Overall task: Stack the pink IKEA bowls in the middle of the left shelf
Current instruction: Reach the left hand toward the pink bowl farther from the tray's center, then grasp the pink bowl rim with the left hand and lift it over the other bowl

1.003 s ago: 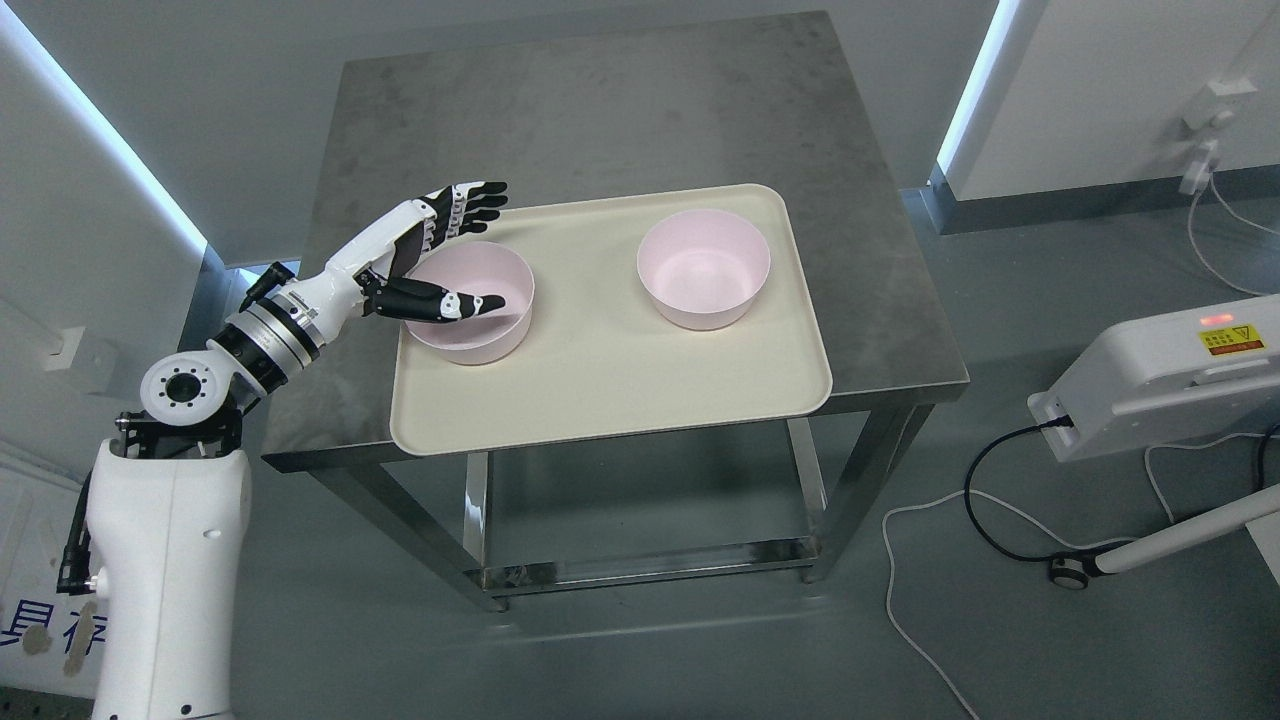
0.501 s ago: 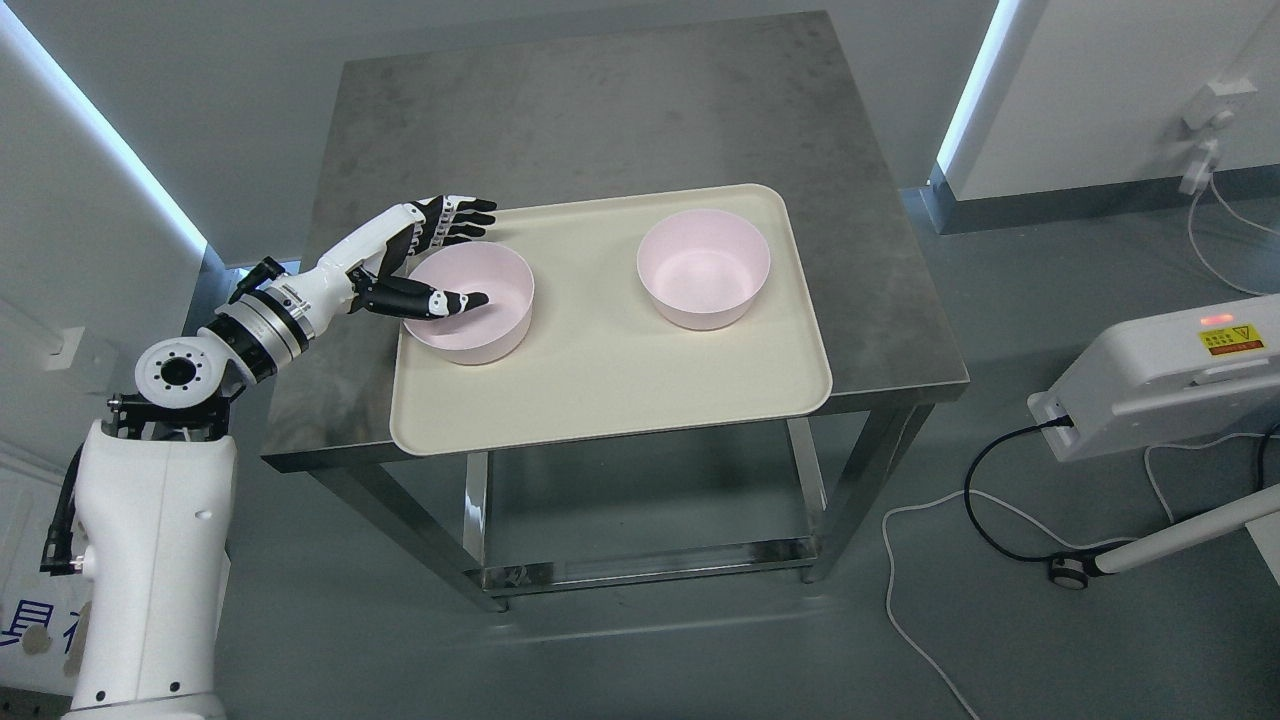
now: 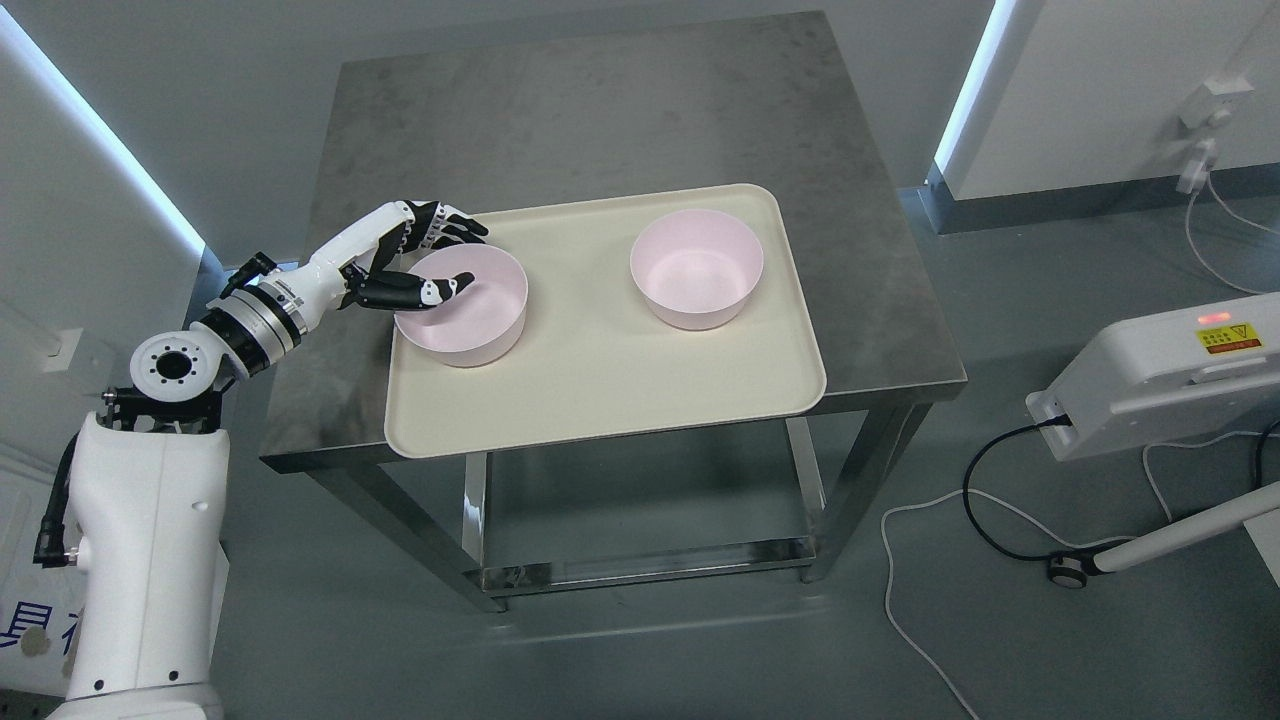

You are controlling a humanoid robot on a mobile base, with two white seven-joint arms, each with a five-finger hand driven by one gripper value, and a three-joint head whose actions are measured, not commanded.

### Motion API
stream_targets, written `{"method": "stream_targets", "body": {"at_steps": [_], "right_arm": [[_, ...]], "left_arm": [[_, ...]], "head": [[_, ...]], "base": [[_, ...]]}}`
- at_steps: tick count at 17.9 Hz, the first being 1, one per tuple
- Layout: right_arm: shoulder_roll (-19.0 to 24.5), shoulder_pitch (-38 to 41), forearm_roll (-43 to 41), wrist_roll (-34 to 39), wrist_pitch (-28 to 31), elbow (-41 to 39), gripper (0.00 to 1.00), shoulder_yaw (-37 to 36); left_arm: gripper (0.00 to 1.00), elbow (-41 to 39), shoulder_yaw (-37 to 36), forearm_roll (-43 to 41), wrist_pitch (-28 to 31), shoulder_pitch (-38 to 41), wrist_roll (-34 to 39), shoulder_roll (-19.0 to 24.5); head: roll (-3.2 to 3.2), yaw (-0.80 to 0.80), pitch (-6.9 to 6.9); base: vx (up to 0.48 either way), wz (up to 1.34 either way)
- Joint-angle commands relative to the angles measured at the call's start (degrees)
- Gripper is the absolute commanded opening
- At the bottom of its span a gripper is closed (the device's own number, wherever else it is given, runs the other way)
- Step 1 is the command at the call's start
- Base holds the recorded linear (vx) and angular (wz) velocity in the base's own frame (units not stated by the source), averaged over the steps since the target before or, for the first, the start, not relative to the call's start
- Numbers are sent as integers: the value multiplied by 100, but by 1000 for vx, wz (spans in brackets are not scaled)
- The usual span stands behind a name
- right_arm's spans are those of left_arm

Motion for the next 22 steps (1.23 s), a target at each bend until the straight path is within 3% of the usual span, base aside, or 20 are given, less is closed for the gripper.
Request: {"method": "stream_targets", "body": {"at_steps": [1, 9, 17, 22], "right_arm": [[-100, 0, -9, -2, 5, -100, 100, -26], [-100, 0, -9, -2, 5, -100, 100, -26], [-100, 0, -9, -2, 5, -100, 100, -26], [-100, 0, -9, -2, 5, -100, 100, -26]], "left_arm": [[28, 125, -22, -137, -452, -32, 24, -75], [26, 134, -93, -1095, -1084, 21, 191, -391], [1, 161, -67, -1351, -1489, 21, 191, -611], [0, 152, 495, -1272, -1507, -452, 104, -716]], "head": [[0, 0, 0], [0, 0, 0], [0, 0, 0], [0, 0, 0]], "base": [[0, 0], [0, 0], [0, 0], [0, 0]]}}
